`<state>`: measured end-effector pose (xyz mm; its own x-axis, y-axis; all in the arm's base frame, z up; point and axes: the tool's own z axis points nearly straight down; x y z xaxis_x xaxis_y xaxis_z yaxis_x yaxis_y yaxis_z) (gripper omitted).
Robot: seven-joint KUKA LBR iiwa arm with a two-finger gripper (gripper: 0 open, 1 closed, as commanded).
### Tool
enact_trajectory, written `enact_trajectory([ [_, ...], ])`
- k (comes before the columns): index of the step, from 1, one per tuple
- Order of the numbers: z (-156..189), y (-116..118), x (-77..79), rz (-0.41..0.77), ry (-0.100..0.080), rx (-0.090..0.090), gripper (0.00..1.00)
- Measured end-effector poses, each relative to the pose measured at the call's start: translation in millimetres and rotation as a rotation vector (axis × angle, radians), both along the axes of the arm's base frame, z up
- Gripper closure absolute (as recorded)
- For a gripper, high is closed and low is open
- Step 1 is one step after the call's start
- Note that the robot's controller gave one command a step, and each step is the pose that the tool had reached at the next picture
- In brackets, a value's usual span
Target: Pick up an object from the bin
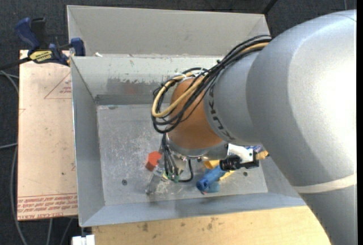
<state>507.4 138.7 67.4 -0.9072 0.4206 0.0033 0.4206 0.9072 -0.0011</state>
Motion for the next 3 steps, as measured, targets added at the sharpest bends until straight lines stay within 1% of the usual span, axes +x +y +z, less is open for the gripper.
enact_trajectory([
  [1, 1, 0, 0.2, 0.000, -0.001, 0.000, 1.00],
  [2, 56, 0, 1.6, 0.002, -0.010, 0.002, 1.00],
  [3, 116, 1, 3.6, 0.005, -0.011, 0.002, 1.00],
])
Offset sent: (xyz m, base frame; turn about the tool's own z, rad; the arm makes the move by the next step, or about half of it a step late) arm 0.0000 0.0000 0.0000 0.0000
